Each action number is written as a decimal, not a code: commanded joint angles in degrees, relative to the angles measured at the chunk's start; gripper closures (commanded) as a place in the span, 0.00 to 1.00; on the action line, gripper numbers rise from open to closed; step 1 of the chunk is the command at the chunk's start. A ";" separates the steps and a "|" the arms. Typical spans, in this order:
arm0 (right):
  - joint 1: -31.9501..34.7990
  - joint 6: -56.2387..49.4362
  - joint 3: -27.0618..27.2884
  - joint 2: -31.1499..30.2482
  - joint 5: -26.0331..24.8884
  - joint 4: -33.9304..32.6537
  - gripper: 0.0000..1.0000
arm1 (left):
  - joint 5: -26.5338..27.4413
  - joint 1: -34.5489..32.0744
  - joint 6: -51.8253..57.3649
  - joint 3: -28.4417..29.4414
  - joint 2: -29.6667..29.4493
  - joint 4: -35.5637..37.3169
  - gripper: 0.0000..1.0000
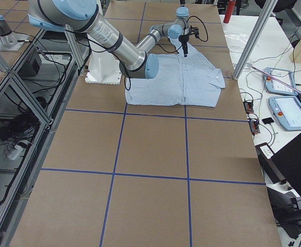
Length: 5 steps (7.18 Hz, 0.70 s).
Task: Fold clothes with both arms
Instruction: 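Release the sleeve and raise the right gripper away from the shirt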
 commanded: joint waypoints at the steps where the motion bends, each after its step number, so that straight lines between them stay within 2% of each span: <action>1: 5.22 -4.38 12.21 -9.95 4.81 -5.97 0.00 | 9.41 10.60 -19.44 -0.68 5.30 -11.61 0.04; 2: 7.59 -7.72 18.10 -16.72 6.84 -6.15 0.00 | 15.37 15.96 -24.31 -0.95 6.10 -12.52 0.07; 3: 10.14 -10.97 21.99 -21.83 9.64 -6.15 0.00 | 18.30 18.88 -25.57 -0.95 6.11 -12.53 0.13; 4: 11.65 -13.35 25.07 -25.71 10.80 -6.15 0.00 | 18.42 19.87 -25.41 -0.69 6.11 -12.53 0.17; 5: 12.10 -13.81 25.19 -26.10 10.81 -6.15 0.00 | 18.94 21.27 -25.41 -0.34 6.11 -12.53 0.19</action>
